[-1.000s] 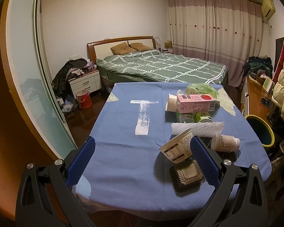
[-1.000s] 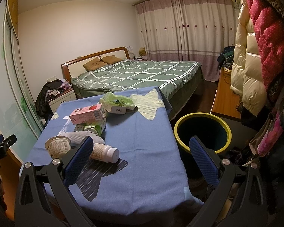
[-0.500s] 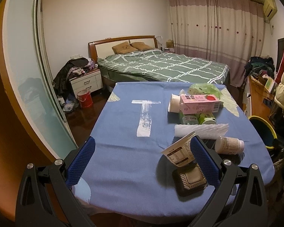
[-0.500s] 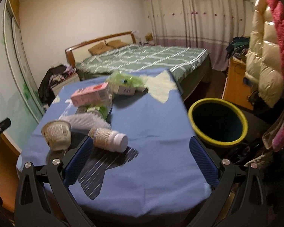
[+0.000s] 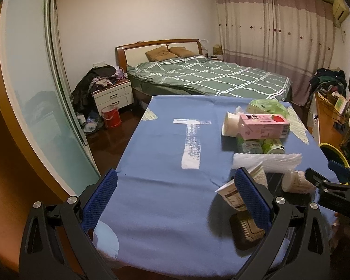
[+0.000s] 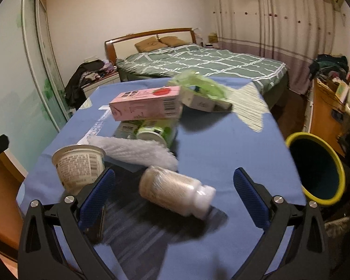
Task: Collect trash
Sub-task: 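Reach the right gripper to the white foam net sleeve and grasp it, then carry the foam sleeve over the yellow bin and open the right gripper, then grasp the white yogurt cup with the left gripper and lift it, then carry the yogurt cup over the bin and open the left gripper, then grasp the green plastic wrapper bag with the right gripper, then carry the green wrapper over the bin and open the right gripper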
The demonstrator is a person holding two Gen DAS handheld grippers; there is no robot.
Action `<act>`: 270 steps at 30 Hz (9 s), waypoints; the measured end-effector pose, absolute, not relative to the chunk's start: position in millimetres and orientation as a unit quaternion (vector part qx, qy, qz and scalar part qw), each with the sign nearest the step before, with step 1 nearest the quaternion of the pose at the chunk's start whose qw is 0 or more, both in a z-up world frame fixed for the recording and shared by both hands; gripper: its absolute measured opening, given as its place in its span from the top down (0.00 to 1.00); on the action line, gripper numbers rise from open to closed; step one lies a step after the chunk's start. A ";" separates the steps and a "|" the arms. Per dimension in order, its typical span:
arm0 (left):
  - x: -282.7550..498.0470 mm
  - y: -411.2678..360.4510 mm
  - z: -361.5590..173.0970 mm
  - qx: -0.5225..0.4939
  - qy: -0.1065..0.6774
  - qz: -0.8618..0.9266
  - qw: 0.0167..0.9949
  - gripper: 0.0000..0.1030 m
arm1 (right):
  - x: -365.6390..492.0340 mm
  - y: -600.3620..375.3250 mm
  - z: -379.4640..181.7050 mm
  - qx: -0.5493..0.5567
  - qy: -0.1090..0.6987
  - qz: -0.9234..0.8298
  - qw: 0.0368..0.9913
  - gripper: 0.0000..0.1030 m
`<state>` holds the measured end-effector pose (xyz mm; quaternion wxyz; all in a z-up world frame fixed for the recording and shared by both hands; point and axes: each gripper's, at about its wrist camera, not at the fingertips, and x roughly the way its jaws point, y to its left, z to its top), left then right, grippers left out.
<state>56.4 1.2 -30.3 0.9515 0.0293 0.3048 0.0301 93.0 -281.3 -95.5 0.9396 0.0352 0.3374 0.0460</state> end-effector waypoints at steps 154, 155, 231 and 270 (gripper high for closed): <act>157.2 -466.6 -85.0 0.143 0.370 -0.317 0.861 0.13 | 16.3 -617.1 -138.3 0.180 0.313 -0.279 0.890 0.41; 160.4 -475.2 -88.9 0.145 0.373 -0.317 0.860 0.13 | 14.1 -620.2 -140.7 0.183 0.313 -0.281 0.889 0.40; 167.9 -38.1 -32.9 -0.009 0.306 -0.017 0.952 0.05 | 298.6 -338.9 -51.8 0.041 0.353 0.079 0.931 0.92; 116.7 -105.0 -50.4 0.057 0.340 -0.069 0.936 0.05 | 159.0 -572.7 -151.8 0.128 0.400 -0.154 0.894 0.66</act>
